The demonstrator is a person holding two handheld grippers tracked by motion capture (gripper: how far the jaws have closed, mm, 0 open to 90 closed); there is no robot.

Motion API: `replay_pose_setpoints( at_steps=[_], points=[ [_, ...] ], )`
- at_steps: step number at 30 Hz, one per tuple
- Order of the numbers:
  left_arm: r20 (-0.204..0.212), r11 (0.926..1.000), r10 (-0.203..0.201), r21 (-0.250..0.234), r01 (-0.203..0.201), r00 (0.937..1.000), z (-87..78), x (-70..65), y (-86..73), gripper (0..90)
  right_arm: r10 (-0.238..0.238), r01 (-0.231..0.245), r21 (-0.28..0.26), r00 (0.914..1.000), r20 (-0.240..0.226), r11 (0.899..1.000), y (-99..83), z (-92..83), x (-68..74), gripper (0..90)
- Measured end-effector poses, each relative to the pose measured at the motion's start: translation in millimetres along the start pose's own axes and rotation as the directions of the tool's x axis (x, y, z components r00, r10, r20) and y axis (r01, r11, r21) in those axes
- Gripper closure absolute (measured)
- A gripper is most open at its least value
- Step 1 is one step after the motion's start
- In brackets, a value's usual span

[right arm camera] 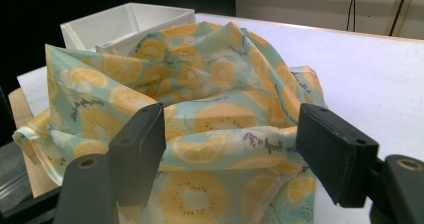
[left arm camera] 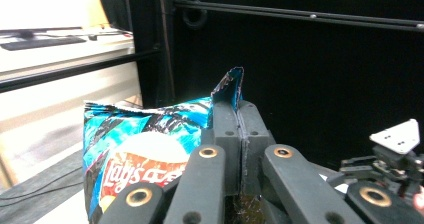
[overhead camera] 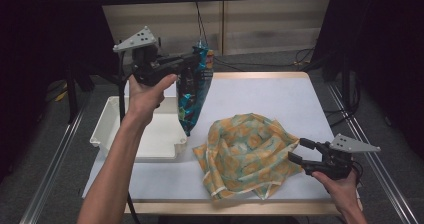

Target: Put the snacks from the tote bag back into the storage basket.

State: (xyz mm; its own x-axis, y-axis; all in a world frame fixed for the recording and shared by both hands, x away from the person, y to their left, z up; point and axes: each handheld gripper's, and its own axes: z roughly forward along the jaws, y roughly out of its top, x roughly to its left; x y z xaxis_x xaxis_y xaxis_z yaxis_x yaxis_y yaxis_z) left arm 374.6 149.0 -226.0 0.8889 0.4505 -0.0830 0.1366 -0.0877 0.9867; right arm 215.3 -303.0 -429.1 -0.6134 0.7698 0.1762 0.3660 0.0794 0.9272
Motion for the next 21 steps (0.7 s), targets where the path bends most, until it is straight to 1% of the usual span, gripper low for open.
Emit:
replay_pose_setpoints(
  at_steps=[1, 2, 4, 5, 6, 8, 9, 10, 11, 13, 14, 15, 17, 18, 20, 21],
  points=[
    [0.0, 1.0, 0.0, 0.0, 0.0, 1.0, 0.0, 0.0, 0.0, 89.6, 0.0, 0.0, 0.0, 1.0, 0.0, 1.0, 0.0, 0.0, 0.0, 28.0],
    [-0.008, 1.0, 0.004, 0.003, -0.004, 1.0, -3.9, 2.6, 0.3, 89.6, 0.007, -0.007, -0.003, 1.0, 0.002, 1.0, -1.5, -0.9, 0.1, 27.7],
    [-0.026, 1.0, -0.001, -0.004, 0.001, 0.9996, -10.6, 5.9, 0.5, 89.6, -0.001, 0.001, 0.008, 1.0, 0.006, 1.0, -4.5, -2.7, 0.7, 27.6],
    [-0.034, 0.9999, -0.009, -0.011, 0.008, 0.9994, -13.0, 7.1, 0.2, 89.6, 0.001, -0.001, 0.005, 1.0, 0.007, 1.0, -6.1, -3.7, 0.4, 27.5],
    [-0.045, 1.0, -0.006, -0.006, 0.006, 0.999, -15.6, 8.3, 0.1, 89.6, 0.012, -0.012, 0.0, 0.9999, 0.002, 1.0, -8.0, -5.3, 0.2, 27.0],
    [-0.059, 0.9999, -0.003, -0.011, 0.002, 0.9983, -21.0, 11.4, -0.2, 89.5, 0.009, -0.009, 0.0, 0.9999, 0.008, 1.0, -8.6, -6.7, -0.1, 26.8],
    [-0.073, 1.0, 0.001, -0.009, -0.002, 0.9973, -24.1, 13.3, 0.0, 89.5, 0.015, -0.015, -0.007, 0.9999, 0.008, 1.0, -9.1, -7.6, -0.3, 26.7],
    [-0.087, 0.9998, -0.012, -0.018, 0.01, 0.9961, -29.2, 16.7, 0.0, 89.6, 0.017, -0.017, -0.011, 0.9998, 0.01, 1.0, -9.9, -9.4, 0.0, 26.5],
    [-0.087, 0.9998, -0.012, -0.018, 0.01, 0.9961, -29.2, 16.7, 0.0, 89.6, 0.017, -0.017, -0.011, 0.9998, 0.01, 1.0, -9.9, -9.4, 0.0, 26.5],
    [-0.109, 0.9999, -0.014, -0.01, 0.013, 0.9939, -34.5, 20.3, 0.9, 89.6, 0.018, -0.018, -0.007, 0.9998, 0.007, 1.0, -11.4, -10.4, -0.1, 26.3],
    [-0.11, 1.0, -0.007, -0.007, 0.007, 0.9939, -37.7, 22.8, 1.1, 89.6, 0.014, -0.014, -0.003, 0.9999, 0.008, 1.0, -12.4, -10.7, -0.2, 26.3],
    [-0.123, 0.9999, -0.011, -0.006, 0.01, 0.9923, -40.3, 24.3, 0.9, 89.6, 0.012, -0.012, -0.004, 0.9999, 0.002, 1.0, -13.2, -10.5, -0.3, 26.3],
    [-0.142, 0.9999, -0.016, -0.003, 0.016, 0.9897, -45.7, 27.8, -1.0, 89.6, 0.011, -0.011, 0.003, 0.9999, 0.005, 1.0, -13.7, -10.0, -0.2, 26.3],
    [-0.154, 0.9995, -0.031, -0.01, 0.03, 0.9876, -50.8, 31.7, -4.9, 89.6, 0.015, -0.015, 0.004, 0.9999, 0.0, 1.0, -13.1, -9.3, -0.4, 26.3],
    [-0.157, 0.9996, -0.028, -0.008, 0.027, 0.9871, -53.3, 34.0, -7.4, 89.6, 0.012, -0.013, 0.002, 0.9999, 0.003, 1.0, -12.7, -8.9, -0.1, 26.3],
    [-0.17, 0.9995, -0.032, 0.003, 0.033, 0.9849, -55.9, 35.3, -9.6, 89.6, 0.013, -0.013, 0.001, 0.9999, 0.004, 1.0, -12.4, -8.5, 0.3, 26.3]
  ],
)
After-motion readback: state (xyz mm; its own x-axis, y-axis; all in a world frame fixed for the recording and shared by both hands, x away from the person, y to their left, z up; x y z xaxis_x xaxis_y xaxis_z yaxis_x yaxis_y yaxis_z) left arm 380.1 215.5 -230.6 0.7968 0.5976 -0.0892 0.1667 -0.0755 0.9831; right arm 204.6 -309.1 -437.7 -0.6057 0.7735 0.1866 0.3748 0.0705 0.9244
